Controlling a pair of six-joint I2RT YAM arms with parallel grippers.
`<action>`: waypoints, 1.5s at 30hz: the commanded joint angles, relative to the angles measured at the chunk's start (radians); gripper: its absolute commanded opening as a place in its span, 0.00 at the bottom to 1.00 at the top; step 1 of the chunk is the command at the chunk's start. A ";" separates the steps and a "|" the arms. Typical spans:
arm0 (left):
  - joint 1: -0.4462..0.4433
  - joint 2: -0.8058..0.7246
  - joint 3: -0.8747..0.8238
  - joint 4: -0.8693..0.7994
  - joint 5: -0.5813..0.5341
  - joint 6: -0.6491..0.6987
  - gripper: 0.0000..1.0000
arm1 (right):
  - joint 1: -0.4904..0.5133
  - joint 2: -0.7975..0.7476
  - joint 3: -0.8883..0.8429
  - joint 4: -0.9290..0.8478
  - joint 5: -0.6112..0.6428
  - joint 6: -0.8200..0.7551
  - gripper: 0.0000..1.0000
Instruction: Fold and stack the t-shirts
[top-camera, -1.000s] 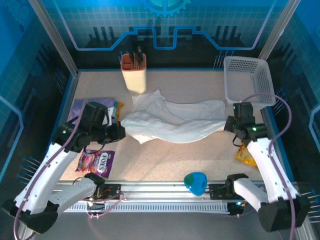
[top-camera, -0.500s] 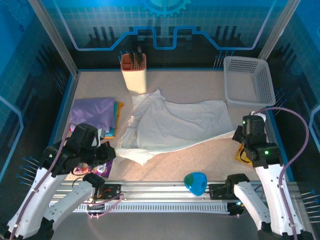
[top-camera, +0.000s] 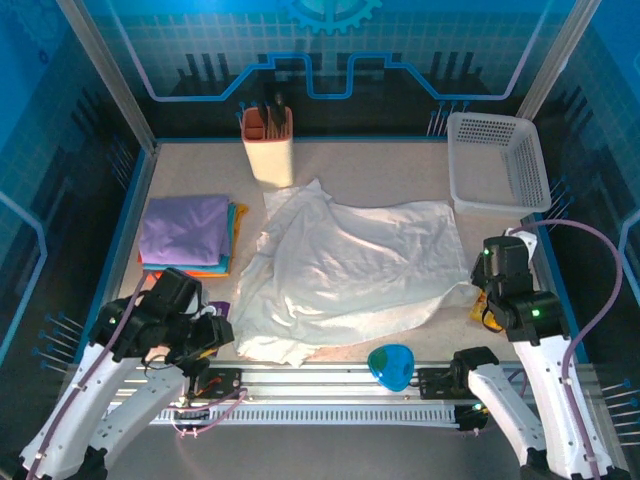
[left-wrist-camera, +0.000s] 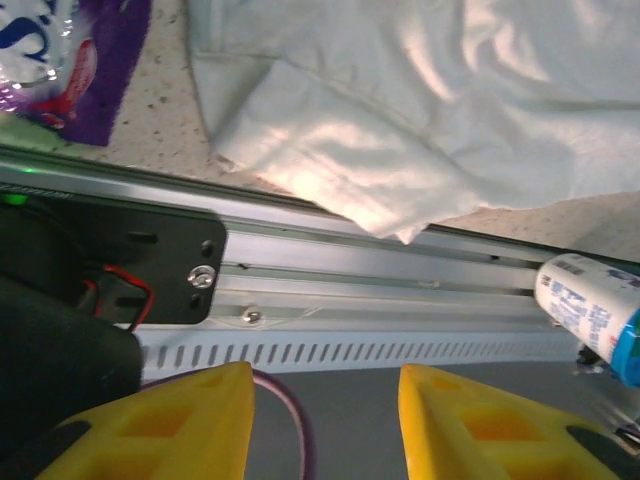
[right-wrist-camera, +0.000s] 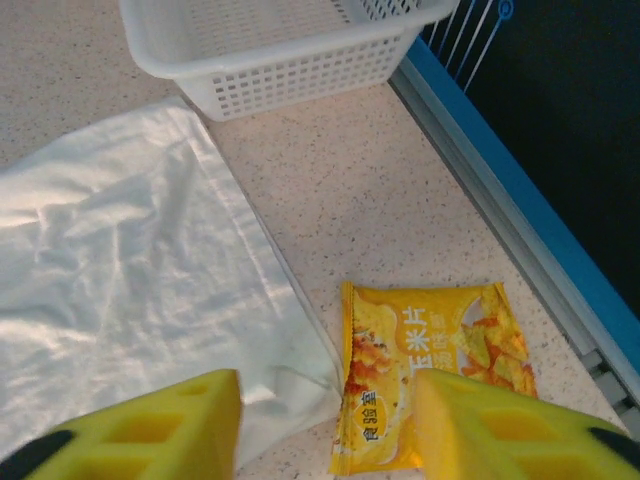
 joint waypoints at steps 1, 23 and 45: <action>0.004 0.063 0.033 -0.019 -0.029 0.056 0.44 | 0.014 -0.005 -0.004 0.006 0.013 -0.001 0.56; 0.304 1.061 0.469 0.822 -0.062 0.353 0.48 | 0.019 0.463 -0.050 0.467 -0.621 -0.095 0.79; 0.278 1.681 0.908 0.819 -0.198 0.361 0.45 | -0.015 0.758 0.066 0.504 -0.598 -0.119 0.86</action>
